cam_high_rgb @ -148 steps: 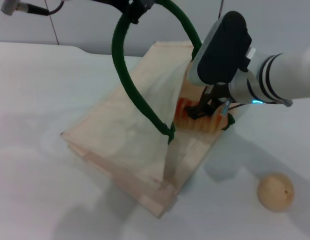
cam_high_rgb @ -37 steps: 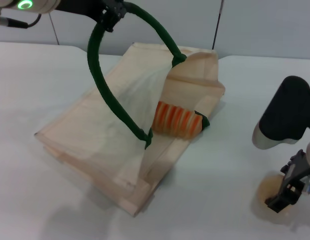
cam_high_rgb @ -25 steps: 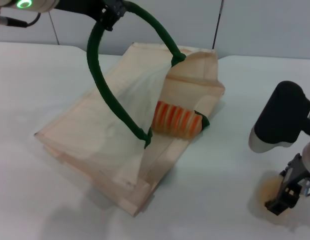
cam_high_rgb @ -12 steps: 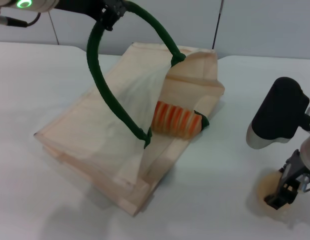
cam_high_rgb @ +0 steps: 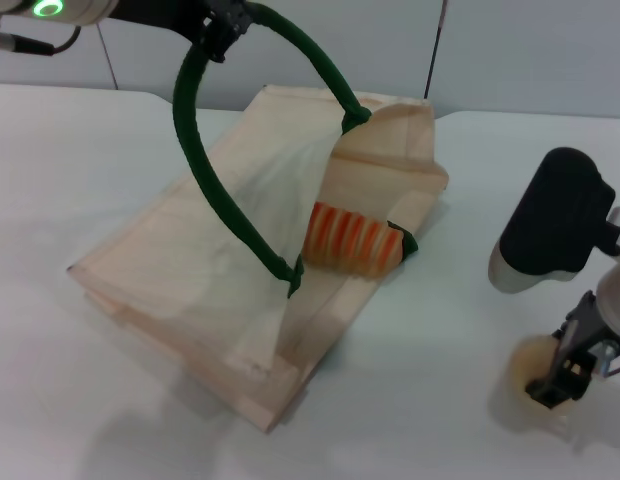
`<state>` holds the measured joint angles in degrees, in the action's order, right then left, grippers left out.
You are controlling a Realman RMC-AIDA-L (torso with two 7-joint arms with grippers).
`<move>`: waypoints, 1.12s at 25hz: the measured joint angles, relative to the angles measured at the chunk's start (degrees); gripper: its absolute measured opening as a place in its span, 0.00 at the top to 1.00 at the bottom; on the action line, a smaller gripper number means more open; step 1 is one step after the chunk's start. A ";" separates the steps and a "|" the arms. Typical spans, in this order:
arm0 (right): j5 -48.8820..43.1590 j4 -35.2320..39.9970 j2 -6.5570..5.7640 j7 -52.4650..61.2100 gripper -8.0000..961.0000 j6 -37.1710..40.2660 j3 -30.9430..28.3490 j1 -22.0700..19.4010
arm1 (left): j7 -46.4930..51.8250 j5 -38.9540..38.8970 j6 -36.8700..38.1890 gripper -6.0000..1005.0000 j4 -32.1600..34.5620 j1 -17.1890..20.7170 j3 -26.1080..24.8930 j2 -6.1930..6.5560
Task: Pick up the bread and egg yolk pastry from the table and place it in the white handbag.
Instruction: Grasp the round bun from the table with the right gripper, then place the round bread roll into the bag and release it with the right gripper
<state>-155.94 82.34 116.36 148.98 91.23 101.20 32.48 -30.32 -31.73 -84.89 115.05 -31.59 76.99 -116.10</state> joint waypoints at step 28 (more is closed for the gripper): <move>21.58 -8.78 0.00 -8.90 0.35 -31.21 5.52 9.88 | 0.19 -1.37 0.71 0.86 0.62 -1.68 0.63 -0.13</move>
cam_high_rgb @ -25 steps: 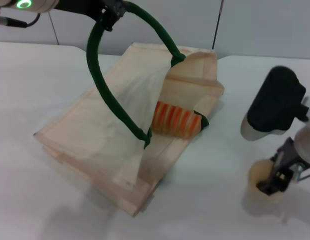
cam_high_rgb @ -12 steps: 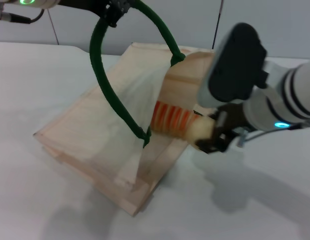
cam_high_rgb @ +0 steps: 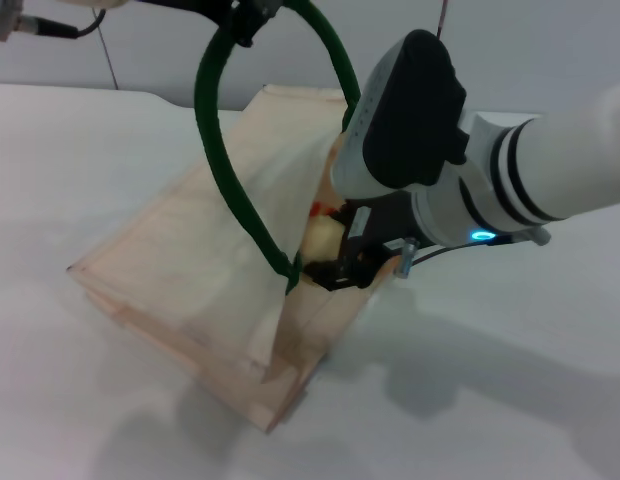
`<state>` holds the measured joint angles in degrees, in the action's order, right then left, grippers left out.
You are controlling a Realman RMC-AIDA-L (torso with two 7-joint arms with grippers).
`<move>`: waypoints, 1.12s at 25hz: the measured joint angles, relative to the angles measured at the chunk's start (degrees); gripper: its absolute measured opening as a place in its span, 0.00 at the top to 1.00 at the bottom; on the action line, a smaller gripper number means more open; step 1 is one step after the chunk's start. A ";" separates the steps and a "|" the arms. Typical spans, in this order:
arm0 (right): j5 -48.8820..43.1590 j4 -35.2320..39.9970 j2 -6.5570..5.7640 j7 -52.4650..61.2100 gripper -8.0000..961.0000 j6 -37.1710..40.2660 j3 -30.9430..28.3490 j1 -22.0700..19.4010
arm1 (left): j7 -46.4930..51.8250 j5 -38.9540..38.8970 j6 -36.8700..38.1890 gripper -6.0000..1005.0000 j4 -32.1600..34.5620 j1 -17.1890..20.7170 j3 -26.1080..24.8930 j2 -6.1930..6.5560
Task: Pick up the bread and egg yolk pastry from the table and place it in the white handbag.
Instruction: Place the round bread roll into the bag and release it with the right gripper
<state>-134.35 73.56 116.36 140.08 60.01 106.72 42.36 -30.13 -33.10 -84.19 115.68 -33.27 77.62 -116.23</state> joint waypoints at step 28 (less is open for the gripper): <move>6.76 -12.87 0.20 -3.65 0.31 -15.57 6.71 8.02 | 0.17 -2.94 0.12 0.86 0.08 -3.35 0.66 -0.05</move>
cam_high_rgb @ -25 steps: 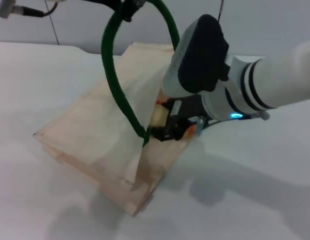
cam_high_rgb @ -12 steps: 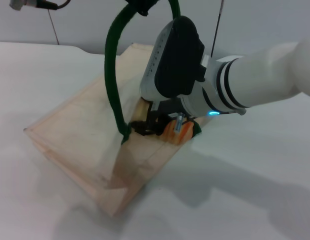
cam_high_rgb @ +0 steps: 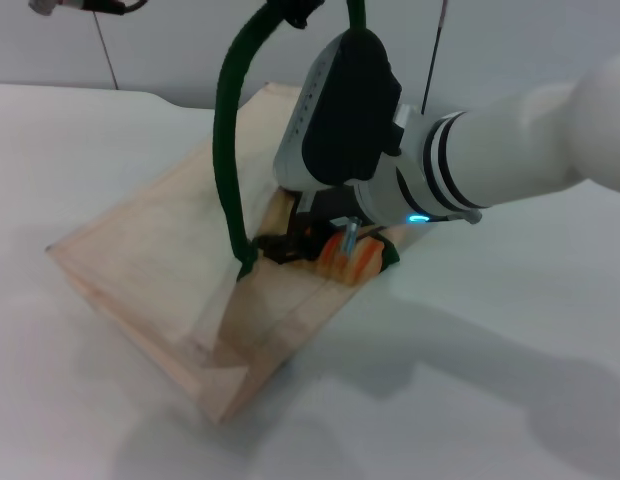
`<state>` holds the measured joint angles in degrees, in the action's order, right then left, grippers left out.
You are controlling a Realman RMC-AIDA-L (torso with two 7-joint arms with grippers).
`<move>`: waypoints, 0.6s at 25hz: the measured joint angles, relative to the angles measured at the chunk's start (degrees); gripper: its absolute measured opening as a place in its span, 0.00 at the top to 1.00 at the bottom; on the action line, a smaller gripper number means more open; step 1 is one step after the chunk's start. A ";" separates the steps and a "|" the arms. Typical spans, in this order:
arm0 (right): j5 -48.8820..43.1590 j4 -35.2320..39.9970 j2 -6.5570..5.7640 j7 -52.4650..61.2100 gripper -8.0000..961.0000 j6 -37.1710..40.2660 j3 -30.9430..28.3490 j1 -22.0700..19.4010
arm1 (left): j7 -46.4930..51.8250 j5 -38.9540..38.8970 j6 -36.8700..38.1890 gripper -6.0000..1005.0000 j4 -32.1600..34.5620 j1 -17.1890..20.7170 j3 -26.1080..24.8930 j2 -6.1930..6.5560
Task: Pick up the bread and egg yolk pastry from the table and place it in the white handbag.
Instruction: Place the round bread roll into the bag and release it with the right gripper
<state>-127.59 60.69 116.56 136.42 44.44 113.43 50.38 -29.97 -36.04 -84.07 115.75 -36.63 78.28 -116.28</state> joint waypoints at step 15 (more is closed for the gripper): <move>2.71 -8.37 0.00 1.04 0.08 -3.17 0.89 4.01 | 0.23 1.17 0.05 0.85 0.00 -0.16 0.91 0.00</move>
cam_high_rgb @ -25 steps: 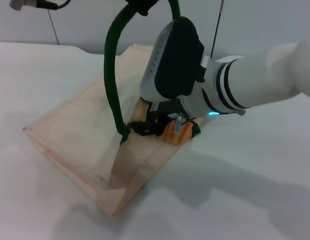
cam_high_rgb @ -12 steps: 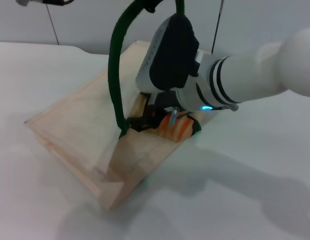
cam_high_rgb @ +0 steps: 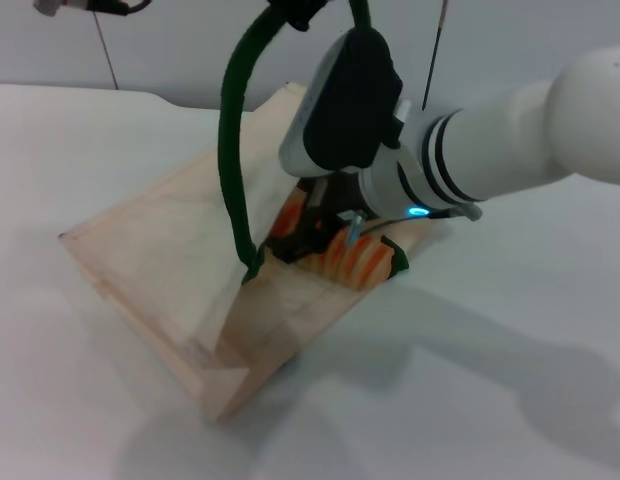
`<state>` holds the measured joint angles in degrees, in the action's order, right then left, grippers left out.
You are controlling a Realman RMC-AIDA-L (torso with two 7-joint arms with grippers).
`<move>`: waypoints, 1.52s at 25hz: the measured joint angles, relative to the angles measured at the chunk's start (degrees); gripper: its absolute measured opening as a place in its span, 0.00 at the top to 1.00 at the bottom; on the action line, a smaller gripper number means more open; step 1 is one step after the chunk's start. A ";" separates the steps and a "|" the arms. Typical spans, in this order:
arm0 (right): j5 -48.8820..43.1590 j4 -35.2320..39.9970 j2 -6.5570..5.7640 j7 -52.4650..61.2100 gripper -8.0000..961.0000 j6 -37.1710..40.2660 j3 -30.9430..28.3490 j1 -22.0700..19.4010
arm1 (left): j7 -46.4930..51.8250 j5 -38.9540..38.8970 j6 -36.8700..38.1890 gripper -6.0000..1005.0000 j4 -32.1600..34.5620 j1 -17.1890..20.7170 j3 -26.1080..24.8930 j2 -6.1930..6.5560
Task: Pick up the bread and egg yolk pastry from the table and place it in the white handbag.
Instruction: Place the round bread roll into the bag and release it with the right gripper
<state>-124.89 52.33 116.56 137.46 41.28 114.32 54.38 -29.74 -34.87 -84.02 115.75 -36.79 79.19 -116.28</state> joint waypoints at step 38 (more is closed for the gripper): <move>-22.91 15.43 -0.45 6.06 0.09 22.57 -16.86 -11.83 | -0.77 3.14 1.86 0.84 -0.63 4.66 -2.30 0.20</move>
<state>-147.80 67.75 116.11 143.52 63.85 97.46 42.56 -30.51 -31.72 -82.16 115.12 -32.12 76.90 -116.08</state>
